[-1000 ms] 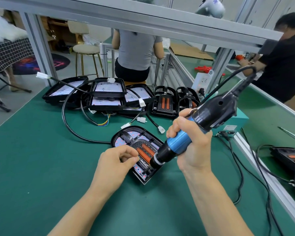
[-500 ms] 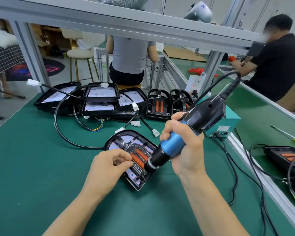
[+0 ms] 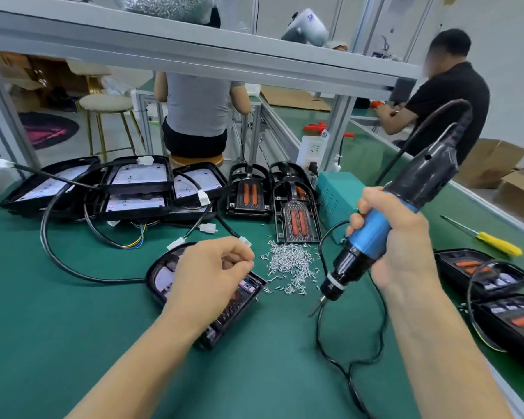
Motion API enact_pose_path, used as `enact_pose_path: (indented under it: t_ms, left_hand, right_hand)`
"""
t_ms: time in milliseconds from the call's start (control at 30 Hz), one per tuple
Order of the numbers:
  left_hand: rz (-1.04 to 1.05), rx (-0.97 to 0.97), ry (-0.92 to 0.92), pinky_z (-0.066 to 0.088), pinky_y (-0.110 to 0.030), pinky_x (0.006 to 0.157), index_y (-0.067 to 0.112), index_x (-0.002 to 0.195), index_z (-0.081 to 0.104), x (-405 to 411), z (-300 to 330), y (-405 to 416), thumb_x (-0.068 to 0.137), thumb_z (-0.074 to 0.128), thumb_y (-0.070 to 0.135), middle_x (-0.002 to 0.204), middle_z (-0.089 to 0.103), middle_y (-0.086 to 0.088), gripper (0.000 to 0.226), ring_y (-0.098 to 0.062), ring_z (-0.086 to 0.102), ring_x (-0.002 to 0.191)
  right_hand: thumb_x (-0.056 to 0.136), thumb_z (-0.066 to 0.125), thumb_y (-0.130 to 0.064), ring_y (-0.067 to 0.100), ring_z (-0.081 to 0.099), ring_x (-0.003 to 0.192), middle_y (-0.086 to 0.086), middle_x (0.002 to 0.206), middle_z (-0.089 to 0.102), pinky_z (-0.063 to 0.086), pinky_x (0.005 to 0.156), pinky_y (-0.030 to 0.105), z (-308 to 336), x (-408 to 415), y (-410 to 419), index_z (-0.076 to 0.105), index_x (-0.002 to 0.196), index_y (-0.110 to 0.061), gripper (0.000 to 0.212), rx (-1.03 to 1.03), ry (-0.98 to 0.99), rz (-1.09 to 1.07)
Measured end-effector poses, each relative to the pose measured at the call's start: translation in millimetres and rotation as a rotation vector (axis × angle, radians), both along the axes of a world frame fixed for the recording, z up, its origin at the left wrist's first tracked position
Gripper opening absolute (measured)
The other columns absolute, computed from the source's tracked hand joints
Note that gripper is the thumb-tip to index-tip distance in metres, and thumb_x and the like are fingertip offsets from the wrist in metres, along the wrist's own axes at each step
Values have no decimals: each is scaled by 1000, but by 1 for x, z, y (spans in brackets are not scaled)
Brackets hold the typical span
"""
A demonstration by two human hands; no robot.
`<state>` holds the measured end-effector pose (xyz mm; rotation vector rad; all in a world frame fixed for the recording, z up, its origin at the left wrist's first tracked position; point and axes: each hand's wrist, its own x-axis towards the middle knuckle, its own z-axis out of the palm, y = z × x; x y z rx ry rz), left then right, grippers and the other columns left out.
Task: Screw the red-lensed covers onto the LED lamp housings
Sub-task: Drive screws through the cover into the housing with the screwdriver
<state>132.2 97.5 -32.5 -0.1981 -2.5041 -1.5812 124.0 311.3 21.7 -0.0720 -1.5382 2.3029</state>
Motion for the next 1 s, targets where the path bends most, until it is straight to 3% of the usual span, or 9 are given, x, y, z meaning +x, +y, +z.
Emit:
enact_pose_path:
  t_ms: [133,300,433,633,700,800,900,1000]
  left_hand:
    - [-82,-174,56,49,-28,67,32,67,64,-7,-2,23,79,72,14,63,62,16,23,-5,54,60]
    - [-123,-395,96,47,-27,74,30,79,69,-24,-10,47,82,65,16,66,58,19,15,-8,58,73]
    - [-110,-643,137,37,-28,84,27,89,69,-50,-15,67,85,54,9,88,69,10,24,-16,62,88]
    - [-134,-940,52,35,-42,100,25,74,53,-72,-31,86,80,49,-1,78,62,3,28,-26,49,73]
    - [-140,-978,38,35,-43,101,23,77,58,-75,-35,88,78,49,-3,83,68,1,27,-25,54,76]
    - [-120,-981,92,36,-36,92,24,98,64,-77,-39,87,80,51,-3,89,68,1,35,-22,50,80]
    - [-144,-913,142,23,-31,77,33,128,49,-75,-40,89,81,46,-5,104,63,2,61,-21,44,89]
    - [-172,-692,115,13,-31,74,36,138,36,-70,-35,97,78,42,-11,93,52,5,76,-18,29,78]
  right_hand:
    - [83,68,-9,14,48,44,0,58,50,43,44,24,-2,2,32,53,67,-14,23,151,-133,-61]
    - [78,76,-11,14,52,41,-1,53,53,45,40,23,-18,-5,66,56,71,-11,21,362,-382,-78]
    - [76,83,-23,14,56,42,3,55,58,47,42,23,-51,-15,78,60,78,-11,26,554,-621,-30]
    - [76,82,-39,19,59,45,8,69,59,47,49,26,-91,-30,77,53,82,-11,41,808,-787,-38]
    - [76,80,-40,19,59,44,8,71,60,48,52,27,-96,-31,80,51,82,-11,42,866,-793,-79]
    - [74,82,-39,17,59,41,7,67,59,47,49,25,-93,-27,93,56,80,-12,38,724,-734,-117]
    - [74,83,-34,16,59,43,3,63,57,47,48,27,-81,-23,100,57,75,-16,32,571,-626,-115]
    - [75,83,-34,14,59,44,-1,56,56,47,43,23,-70,-22,99,55,78,-16,33,567,-574,-94]
